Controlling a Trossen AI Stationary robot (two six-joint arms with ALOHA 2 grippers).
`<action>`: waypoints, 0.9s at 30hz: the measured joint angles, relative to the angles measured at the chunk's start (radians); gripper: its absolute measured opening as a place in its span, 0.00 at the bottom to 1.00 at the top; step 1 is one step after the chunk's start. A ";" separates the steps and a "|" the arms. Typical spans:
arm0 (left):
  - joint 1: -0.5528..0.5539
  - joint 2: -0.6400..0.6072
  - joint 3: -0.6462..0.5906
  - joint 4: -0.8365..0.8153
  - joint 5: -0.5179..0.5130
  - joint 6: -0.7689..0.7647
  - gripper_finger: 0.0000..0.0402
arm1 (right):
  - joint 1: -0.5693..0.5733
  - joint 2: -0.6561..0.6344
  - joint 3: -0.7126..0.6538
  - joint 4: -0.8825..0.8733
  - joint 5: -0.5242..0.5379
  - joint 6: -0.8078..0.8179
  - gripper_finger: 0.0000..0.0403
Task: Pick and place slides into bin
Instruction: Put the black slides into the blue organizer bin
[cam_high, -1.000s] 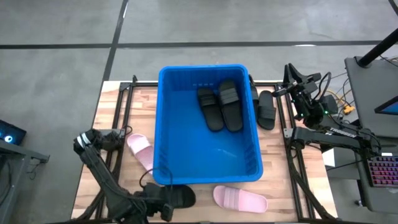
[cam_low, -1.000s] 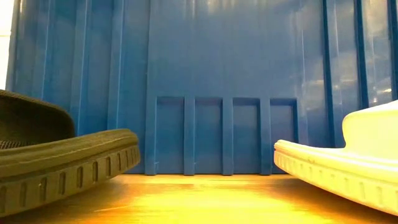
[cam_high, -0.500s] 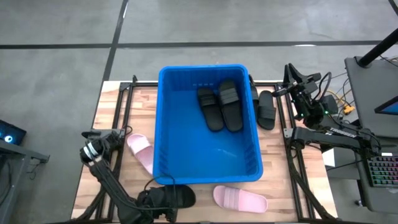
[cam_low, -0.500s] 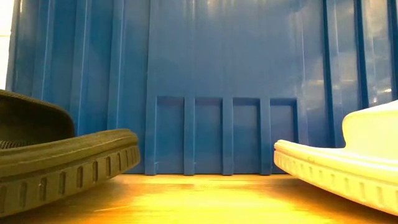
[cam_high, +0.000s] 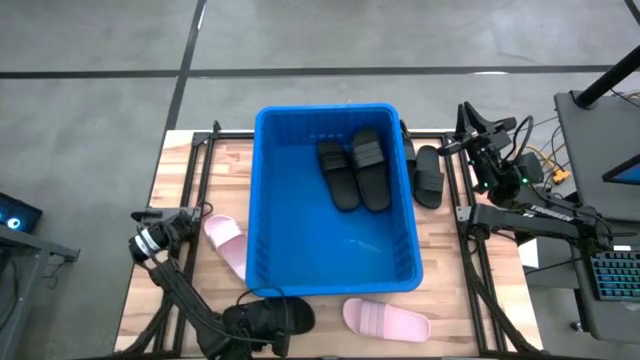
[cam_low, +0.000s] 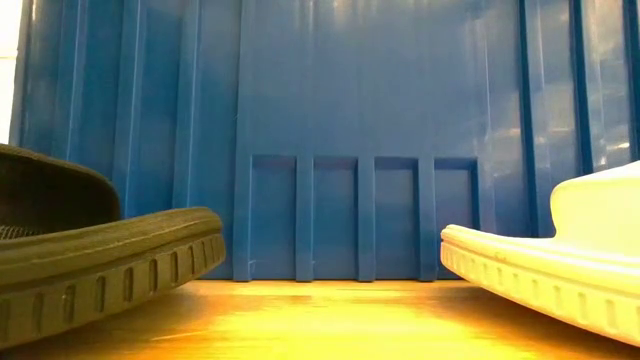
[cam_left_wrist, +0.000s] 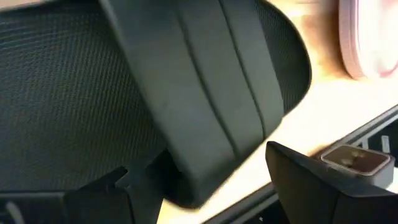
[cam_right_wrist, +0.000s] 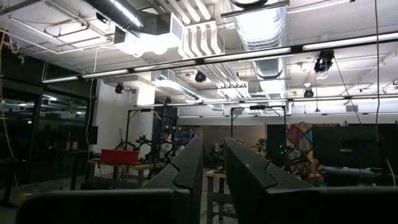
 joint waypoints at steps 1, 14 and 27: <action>0.001 0.000 -0.006 0.016 -0.004 0.005 0.62 | 0.000 0.000 0.000 0.000 0.000 -0.001 0.14; 0.012 -0.008 -0.013 0.091 -0.042 0.059 0.26 | 0.000 0.000 0.000 0.000 0.000 -0.007 0.14; 0.017 -0.053 -0.013 0.155 -0.018 0.182 0.01 | 0.000 0.000 0.000 0.000 0.000 -0.007 0.14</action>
